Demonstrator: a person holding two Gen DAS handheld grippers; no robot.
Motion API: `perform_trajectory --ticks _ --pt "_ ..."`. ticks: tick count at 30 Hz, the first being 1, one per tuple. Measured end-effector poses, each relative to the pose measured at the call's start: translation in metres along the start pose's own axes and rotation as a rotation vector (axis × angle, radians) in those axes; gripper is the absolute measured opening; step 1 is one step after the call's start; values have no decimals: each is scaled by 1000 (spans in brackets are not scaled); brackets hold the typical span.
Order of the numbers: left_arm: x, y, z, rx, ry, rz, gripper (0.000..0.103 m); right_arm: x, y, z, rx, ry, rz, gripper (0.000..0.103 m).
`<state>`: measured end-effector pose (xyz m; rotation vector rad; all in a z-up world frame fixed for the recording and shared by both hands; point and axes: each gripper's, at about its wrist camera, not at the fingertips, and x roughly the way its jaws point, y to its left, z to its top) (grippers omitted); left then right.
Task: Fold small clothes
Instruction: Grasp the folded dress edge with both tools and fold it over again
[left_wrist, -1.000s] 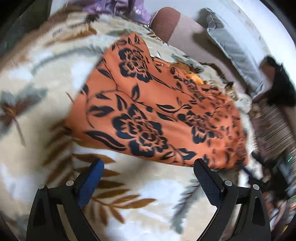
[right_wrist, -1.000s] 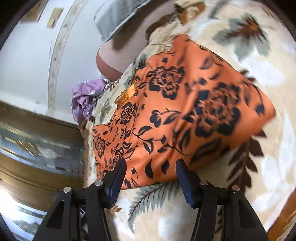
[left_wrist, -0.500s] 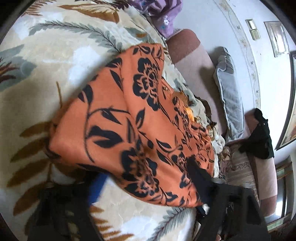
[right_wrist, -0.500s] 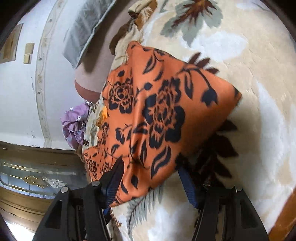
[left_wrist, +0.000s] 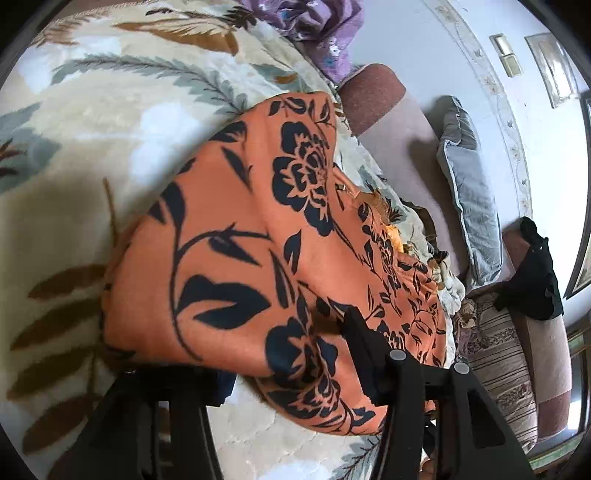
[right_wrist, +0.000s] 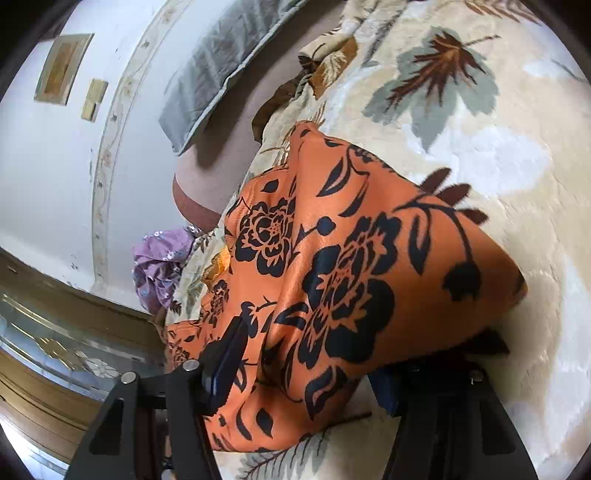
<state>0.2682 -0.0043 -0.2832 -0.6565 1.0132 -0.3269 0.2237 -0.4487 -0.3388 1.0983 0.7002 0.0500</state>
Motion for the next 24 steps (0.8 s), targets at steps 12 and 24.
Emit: perform_trajectory --ticks 12,24 --pt "-23 -23 -5 87 -89 1 17 -21 42 -8 -227 -121 -131 20" --pt "-88 -18 -53 123 -40 21 17 -94 63 -48 -297 -89 -167 19"
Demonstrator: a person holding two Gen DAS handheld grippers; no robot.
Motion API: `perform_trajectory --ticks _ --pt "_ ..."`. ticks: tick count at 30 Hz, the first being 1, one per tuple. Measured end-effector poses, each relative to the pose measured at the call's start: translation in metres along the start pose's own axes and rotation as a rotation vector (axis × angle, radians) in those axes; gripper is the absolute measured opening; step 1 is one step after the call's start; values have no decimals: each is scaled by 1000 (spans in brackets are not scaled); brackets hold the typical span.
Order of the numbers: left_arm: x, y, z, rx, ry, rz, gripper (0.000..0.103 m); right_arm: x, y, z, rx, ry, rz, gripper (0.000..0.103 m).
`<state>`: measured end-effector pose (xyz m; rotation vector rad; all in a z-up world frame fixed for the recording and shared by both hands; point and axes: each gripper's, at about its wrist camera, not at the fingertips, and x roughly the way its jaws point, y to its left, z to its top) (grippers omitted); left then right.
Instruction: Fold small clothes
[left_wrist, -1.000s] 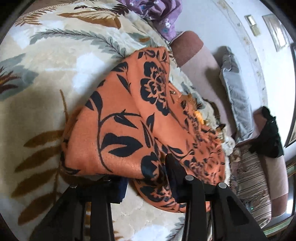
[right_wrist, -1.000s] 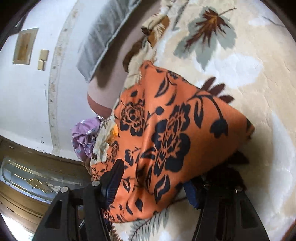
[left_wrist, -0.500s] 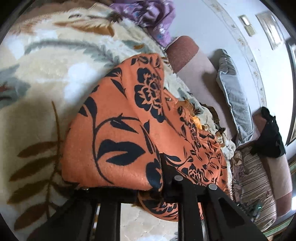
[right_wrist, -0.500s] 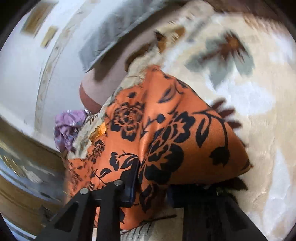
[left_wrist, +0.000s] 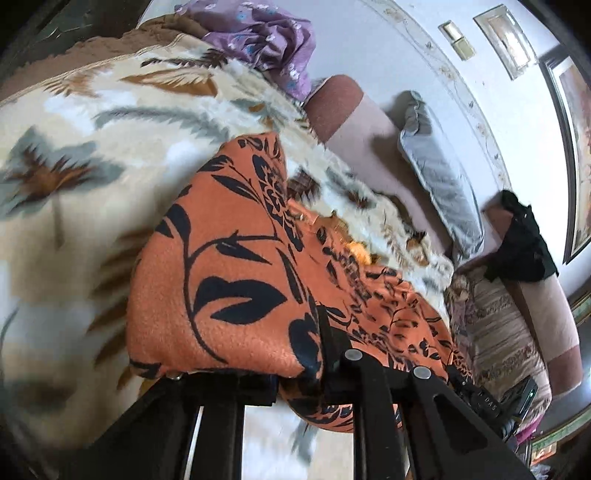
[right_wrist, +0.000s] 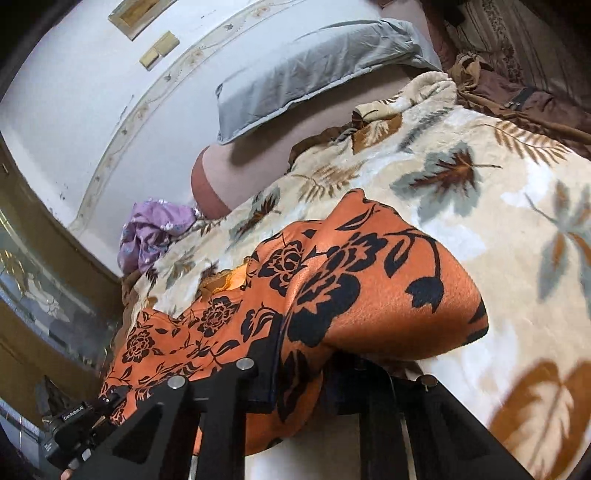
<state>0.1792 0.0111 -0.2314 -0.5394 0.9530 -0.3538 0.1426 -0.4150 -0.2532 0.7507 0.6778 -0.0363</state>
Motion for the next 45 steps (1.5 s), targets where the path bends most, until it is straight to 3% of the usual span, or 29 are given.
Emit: perform_trajectory --ticks 6,8,12,16,18,23,25,28,30,32,35,38,41,45 --pt "-2 17 -36 28 176 147 21 0 -28 -22 87 224 -90 23" --pt "-16 16 -39 48 199 151 21 -10 -30 -23 100 271 -100 26" --pt "-63 -11 -49 222 128 212 21 -46 -13 -23 -9 315 -39 28" --pt "-72 -46 -39 358 52 230 26 -60 24 -10 -171 258 29 28" --pt "-58 -54 -27 388 19 266 40 -48 41 -1 -242 220 15 28" --pt "-7 -46 -1 405 -62 392 40 33 61 22 -285 266 -22 28" --pt "9 -31 0 414 -50 506 40 67 59 26 -293 291 -63 27" --pt "27 -10 -1 425 5 605 44 114 41 26 -285 352 -140 28" --pt "26 -12 -2 462 -19 617 45 125 33 33 -211 355 -114 27" --pt "27 -13 -7 520 -36 651 47 123 40 43 -219 350 -136 27" --pt "26 -10 -9 505 -49 643 48 110 56 64 -234 239 -111 27" --pt "24 -7 -5 490 -43 624 50 139 63 69 -204 327 -98 27" --pt "21 -1 -5 457 -45 611 56 181 57 63 -227 396 -221 26" --pt "15 10 -4 403 -43 563 60 186 66 77 -204 315 -227 27"
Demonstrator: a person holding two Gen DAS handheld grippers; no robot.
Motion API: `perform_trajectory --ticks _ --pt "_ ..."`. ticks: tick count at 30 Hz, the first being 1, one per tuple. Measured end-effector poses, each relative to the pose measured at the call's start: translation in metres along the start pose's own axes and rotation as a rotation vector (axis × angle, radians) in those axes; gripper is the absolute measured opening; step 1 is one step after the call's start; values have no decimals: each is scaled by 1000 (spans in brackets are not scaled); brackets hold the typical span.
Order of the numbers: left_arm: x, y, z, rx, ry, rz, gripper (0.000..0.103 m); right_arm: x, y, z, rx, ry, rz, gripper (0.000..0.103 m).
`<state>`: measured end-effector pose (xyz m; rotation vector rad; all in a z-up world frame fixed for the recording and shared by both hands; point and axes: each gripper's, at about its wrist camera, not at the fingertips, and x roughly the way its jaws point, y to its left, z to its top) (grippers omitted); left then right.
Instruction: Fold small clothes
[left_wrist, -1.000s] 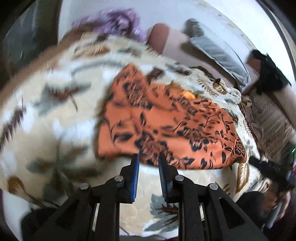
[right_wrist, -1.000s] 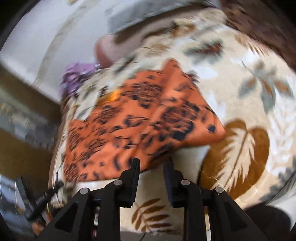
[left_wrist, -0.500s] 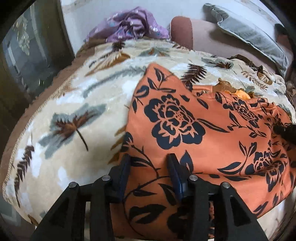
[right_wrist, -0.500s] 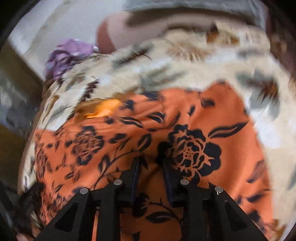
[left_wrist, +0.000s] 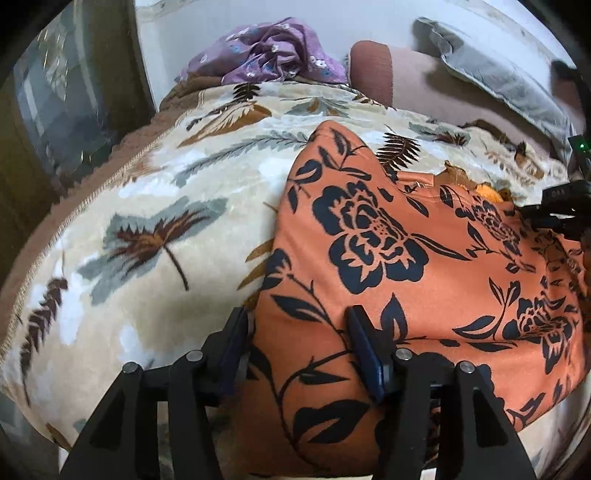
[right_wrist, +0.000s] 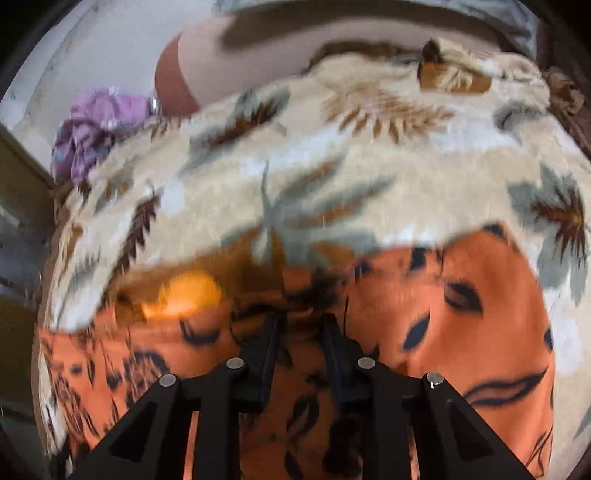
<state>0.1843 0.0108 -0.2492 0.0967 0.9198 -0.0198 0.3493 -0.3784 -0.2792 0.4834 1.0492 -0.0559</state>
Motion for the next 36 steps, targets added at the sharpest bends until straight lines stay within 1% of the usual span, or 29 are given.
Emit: perform_trajectory --ticks 1,2,3,7,8,10,11,12,13,14,16,17,19,20,21,23,25,29,30,32,33,34,36 --pt "0 1 -1 1 -3 -3 61 -6 7 1 2 -21 30 30" --pt "-1 1 -2 6 -9 -1 62 -14 24 -1 -31 -35 94 30" --pt "-1 1 -3 10 -17 1 62 -17 41 -4 -70 -26 139 30" --pt "-4 1 -5 -1 -21 6 62 -16 129 -28 -252 74 370 30" --pt "-4 1 -5 -6 -18 4 62 -12 155 -37 -301 113 430 30" --pt "-4 1 -6 -5 -18 12 65 -3 190 -53 -342 166 502 30" --pt "-5 1 -7 -4 -22 24 69 5 207 -61 -367 198 528 30" --pt "-6 1 -8 -4 -26 32 70 15 225 -68 -401 236 534 30" --pt "-6 1 -9 -4 -30 34 70 26 238 -73 -421 254 513 30" --pt "-5 1 -9 -6 -32 34 71 37 249 -78 -431 266 476 30" --pt "-4 3 -12 -19 -45 41 79 69 261 -80 -435 304 407 29" --pt "-2 5 -13 -31 -41 46 84 78 259 -78 -399 318 432 29" --pt "1 11 -13 -76 -26 50 93 76 248 -69 -333 320 486 29" --pt "3 13 -12 -90 -15 63 99 72 242 -67 -309 306 494 29" --pt "5 14 -12 -100 -5 76 103 66 235 -64 -305 270 485 29" --pt "6 14 -11 -113 10 82 103 51 220 -61 -308 226 489 29" --pt "5 11 -11 -107 10 102 103 29 196 -61 -293 203 496 29" --pt "2 3 -13 -73 -10 143 103 -24 135 -65 -283 114 450 29" --pt "1 2 -13 -69 -14 151 103 -30 123 -63 -270 101 435 29" --pt "1 1 -13 -69 -17 160 103 -50 91 -65 -239 76 383 29" --pt "1 1 -12 -66 -19 165 103 -60 72 -69 -232 60 334 29" --pt "1 1 -13 -62 -22 169 103 -66 58 -71 -233 51 301 29" --pt "0 0 -12 -58 -25 175 103 -77 32 -79 -228 41 207 29"
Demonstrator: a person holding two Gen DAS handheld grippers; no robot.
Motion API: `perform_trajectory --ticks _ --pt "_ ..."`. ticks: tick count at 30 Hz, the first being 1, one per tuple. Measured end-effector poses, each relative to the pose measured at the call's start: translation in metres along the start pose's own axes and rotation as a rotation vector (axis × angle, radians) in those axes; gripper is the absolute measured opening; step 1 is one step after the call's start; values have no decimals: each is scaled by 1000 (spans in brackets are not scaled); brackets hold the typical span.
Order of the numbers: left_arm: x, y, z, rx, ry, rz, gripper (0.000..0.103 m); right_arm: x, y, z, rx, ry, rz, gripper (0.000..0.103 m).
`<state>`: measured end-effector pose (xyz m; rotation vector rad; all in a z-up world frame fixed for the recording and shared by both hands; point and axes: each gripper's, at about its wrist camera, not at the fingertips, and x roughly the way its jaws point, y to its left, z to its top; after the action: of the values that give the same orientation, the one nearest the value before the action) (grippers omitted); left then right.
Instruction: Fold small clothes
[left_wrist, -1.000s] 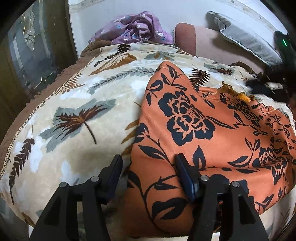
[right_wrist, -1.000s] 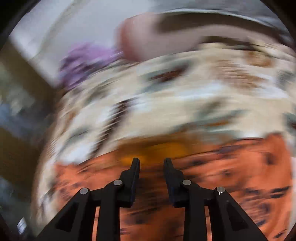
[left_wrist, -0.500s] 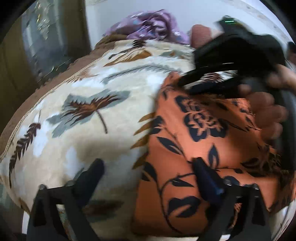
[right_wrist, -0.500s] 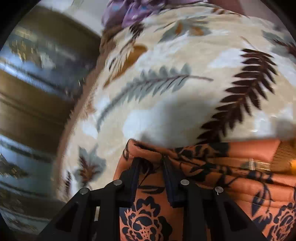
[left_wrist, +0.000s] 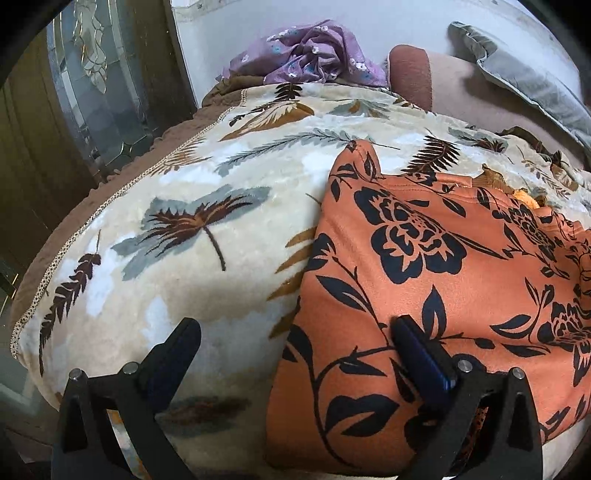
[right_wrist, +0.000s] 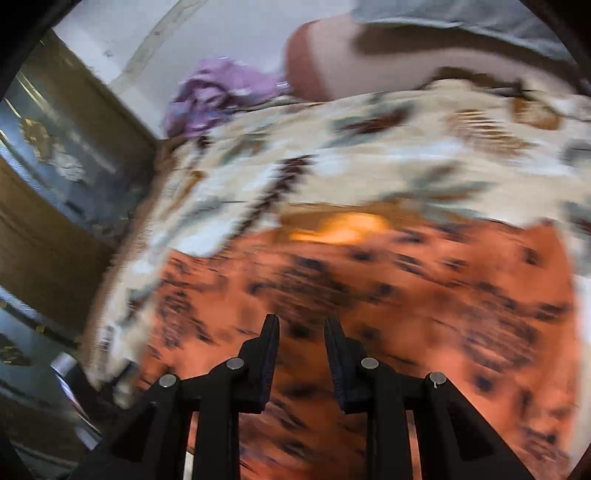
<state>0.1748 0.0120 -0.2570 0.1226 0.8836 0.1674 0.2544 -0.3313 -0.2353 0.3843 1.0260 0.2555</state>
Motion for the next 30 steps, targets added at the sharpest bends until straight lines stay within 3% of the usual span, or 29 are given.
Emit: perform_trajectory --ticks 5,9,17,21,30 --pt "1 0 1 2 -1 4 103 4 -39 -28 37 68 -114 29" --pt "1 -1 0 4 -3 7 103 10 -43 -35 31 50 -117 29" --pt "2 1 2 -4 9 -8 103 -21 -42 -23 41 -37 -137 29" --pt "2 1 2 -4 9 -9 103 7 -58 -23 87 41 -164 29" --pt "2 0 2 -5 8 -7 103 -10 -63 -24 125 -8 -121 29"
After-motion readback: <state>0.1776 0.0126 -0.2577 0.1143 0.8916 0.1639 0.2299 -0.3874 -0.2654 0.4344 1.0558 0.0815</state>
